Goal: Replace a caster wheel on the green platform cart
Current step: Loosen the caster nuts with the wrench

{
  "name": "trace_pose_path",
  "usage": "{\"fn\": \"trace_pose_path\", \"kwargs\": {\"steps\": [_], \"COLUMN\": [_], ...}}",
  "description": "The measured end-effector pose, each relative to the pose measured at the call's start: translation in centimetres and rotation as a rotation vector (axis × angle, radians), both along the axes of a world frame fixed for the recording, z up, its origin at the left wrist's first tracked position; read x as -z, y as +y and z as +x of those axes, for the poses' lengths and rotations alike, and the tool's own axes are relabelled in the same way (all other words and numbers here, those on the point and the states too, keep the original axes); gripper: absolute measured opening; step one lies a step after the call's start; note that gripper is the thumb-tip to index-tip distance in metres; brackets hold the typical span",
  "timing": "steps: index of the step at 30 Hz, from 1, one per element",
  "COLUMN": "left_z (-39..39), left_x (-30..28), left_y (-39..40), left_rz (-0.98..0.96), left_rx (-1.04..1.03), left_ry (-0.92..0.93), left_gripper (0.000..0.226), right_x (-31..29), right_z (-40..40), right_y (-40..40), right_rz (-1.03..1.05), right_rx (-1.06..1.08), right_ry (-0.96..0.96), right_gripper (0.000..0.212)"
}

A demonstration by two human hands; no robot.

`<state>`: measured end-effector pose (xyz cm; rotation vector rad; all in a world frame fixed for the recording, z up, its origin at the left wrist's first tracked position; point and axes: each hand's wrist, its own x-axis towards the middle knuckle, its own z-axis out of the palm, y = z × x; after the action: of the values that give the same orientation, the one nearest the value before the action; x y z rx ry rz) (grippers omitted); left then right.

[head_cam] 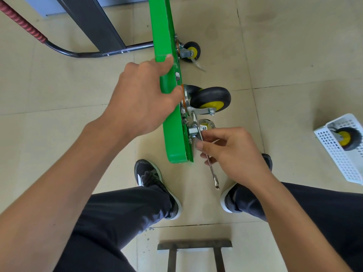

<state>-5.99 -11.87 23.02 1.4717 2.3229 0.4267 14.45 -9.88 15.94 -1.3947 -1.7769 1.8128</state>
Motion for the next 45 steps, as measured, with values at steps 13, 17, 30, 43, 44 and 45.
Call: {"fn": "trace_pose_path", "kwargs": {"steps": [13,17,30,43,44,45], "left_z": [0.1,0.1,0.2,0.2,0.1,0.1], "left_x": [0.1,0.0,-0.2,-0.2,-0.2,-0.1], "left_y": [0.0,0.0,0.0,-0.1,-0.1,-0.1], "left_rz": [0.013,0.010,-0.012,-0.012,-0.013,-0.013], "left_rx": [0.024,0.016,0.001,0.005,0.007,0.009], "left_ry": [0.030,0.021,-0.012,-0.007,-0.003,-0.001], "left_gripper": [0.064,0.066,0.071,0.070,0.070,0.070], "right_x": [-2.5,-2.3,2.7,1.4,1.3,1.3], "right_z": [-2.0,-2.4,-1.3,-0.9,-1.1,-1.2], "right_y": [0.1,0.1,0.9,0.1,0.0,0.0], "right_rz": [-0.366,-0.348,0.505,0.005,0.014,0.031], "right_rx": [-0.001,-0.009,-0.108,-0.020,-0.022,-0.027], "right_ry": [0.226,0.204,-0.214,0.022,0.028,0.029], "right_gripper": [0.016,0.013,0.010,0.015,0.013,0.011]}}
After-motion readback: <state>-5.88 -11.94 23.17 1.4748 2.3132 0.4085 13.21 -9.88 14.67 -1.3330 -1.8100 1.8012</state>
